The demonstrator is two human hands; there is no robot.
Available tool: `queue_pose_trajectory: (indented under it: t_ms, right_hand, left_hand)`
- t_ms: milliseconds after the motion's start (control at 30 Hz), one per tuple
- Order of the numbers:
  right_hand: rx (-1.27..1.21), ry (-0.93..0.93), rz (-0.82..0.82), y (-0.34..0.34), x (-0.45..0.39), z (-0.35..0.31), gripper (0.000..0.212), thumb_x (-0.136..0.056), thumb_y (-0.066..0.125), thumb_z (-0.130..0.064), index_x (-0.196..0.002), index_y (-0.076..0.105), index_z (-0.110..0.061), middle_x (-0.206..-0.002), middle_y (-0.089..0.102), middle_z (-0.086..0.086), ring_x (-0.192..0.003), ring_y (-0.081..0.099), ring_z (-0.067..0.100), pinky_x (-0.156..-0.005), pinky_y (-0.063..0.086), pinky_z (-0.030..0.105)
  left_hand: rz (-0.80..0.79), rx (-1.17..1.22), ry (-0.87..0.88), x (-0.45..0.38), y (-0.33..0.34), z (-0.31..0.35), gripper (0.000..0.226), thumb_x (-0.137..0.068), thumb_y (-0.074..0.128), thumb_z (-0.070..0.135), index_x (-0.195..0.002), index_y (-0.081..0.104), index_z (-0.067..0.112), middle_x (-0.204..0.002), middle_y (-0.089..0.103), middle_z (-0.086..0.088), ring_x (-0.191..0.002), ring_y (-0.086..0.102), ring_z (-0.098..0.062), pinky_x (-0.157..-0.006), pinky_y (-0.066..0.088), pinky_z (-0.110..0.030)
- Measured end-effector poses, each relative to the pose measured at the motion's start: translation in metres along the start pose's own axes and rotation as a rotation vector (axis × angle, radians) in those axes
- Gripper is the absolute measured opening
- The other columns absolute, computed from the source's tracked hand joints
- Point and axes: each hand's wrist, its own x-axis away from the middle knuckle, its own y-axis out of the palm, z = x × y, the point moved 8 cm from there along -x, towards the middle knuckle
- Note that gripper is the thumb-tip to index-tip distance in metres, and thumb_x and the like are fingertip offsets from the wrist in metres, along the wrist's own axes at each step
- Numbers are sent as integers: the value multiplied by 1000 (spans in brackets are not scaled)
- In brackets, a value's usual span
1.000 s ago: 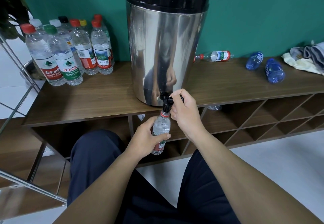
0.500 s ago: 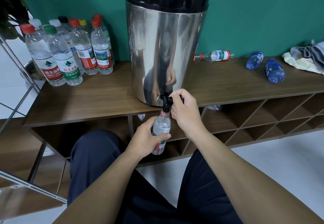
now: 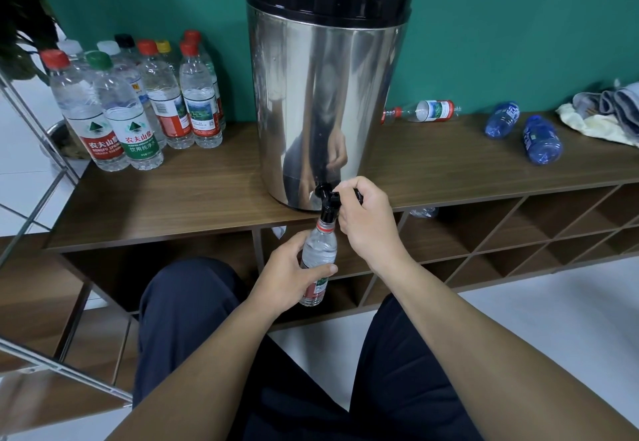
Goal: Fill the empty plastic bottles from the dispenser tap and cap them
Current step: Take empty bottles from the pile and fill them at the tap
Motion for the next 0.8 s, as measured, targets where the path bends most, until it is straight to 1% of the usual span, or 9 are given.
queue_pose_trajectory:
  t_ms: [100, 167, 267, 333, 467, 600, 667, 733, 800]
  right_hand:
    - [201, -101, 28, -7, 3, -20, 20, -112, 57, -29, -98, 70, -24, -79, 68, -13, -70, 60, 4, -68, 45, 20]
    - [373, -226, 28, -9, 5, -43, 17, -113, 57, -22, -99, 67, -20, -83, 68, -9, -76, 63, 0, -65, 44, 12]
    - [613, -374, -53, 4, 7, -66, 10, -113, 58, -19, -104, 61, -22, -75, 61, -11, -66, 60, 1, -58, 41, 13]
    - [695, -397, -75, 9, 9, -69, 5, -113, 57, -20, -110, 58, -24, -74, 57, -13, -63, 57, 1, -55, 38, 14]
    - [662, -387, -94, 7, 11, -70, 3, -114, 57, -21, -113, 58, -24, -75, 55, -16, -65, 57, -4, -58, 41, 10]
    - [511, -377, -156, 4, 9, -67, 10, -112, 62, -35, -107, 64, -26, -76, 63, -13, -72, 63, 5, -67, 46, 24]
    - [367, -329, -201, -5, 13, -64, 17, -113, 58, -41, -111, 68, -27, -80, 68, -17, -78, 65, 4, -72, 50, 25]
    - [301, -285, -144, -24, 9, -56, 25, -115, 50, -41, -110, 70, -27, -75, 65, -15, -73, 62, 6, -70, 50, 30]
    - [434, -299, -41, -46, -4, -39, 23, -115, 52, -36, -105, 71, -28, -73, 63, -10, -71, 61, 9, -69, 49, 37]
  left_hand:
    - [2, -1, -1, 0, 0, 0, 64, -87, 97, 22, -143, 69, 36, -131, 77, 19, -124, 70, 0, -119, 54, -47]
    - [2, -9, -9, 0, 0, 0, 65, -87, 98, 25, -144, 68, 38, -133, 76, 20, -126, 70, -1, -119, 54, -48]
    - [11, -14, -18, -1, 0, 0, 64, -87, 98, 25, -143, 69, 38, -133, 77, 20, -127, 70, -2, -118, 54, -50]
    - [9, -15, -33, -1, 1, 0, 66, -87, 98, 27, -144, 68, 40, -133, 76, 22, -128, 69, -1, -118, 55, -50]
    - [3, -36, -31, -1, 2, -3, 66, -87, 97, 31, -144, 67, 42, -135, 75, 21, -129, 68, -3, -118, 55, -51]
    - [7, -52, -9, -2, 5, -2, 63, -86, 98, 27, -141, 68, 38, -131, 77, 20, -125, 70, -2, -118, 55, -48]
    - [5, -46, -20, -1, 6, -4, 60, -87, 98, 27, -138, 68, 38, -129, 77, 19, -123, 71, -2, -117, 55, -47]
    - [0, -28, -29, -2, 7, -7, 58, -85, 98, 30, -135, 69, 38, -128, 78, 16, -123, 72, -5, -116, 55, -49]
    - [-1, -16, -43, -3, 9, -9, 60, -80, 99, 39, -132, 69, 41, -127, 79, 15, -122, 74, -7, -115, 56, -51]
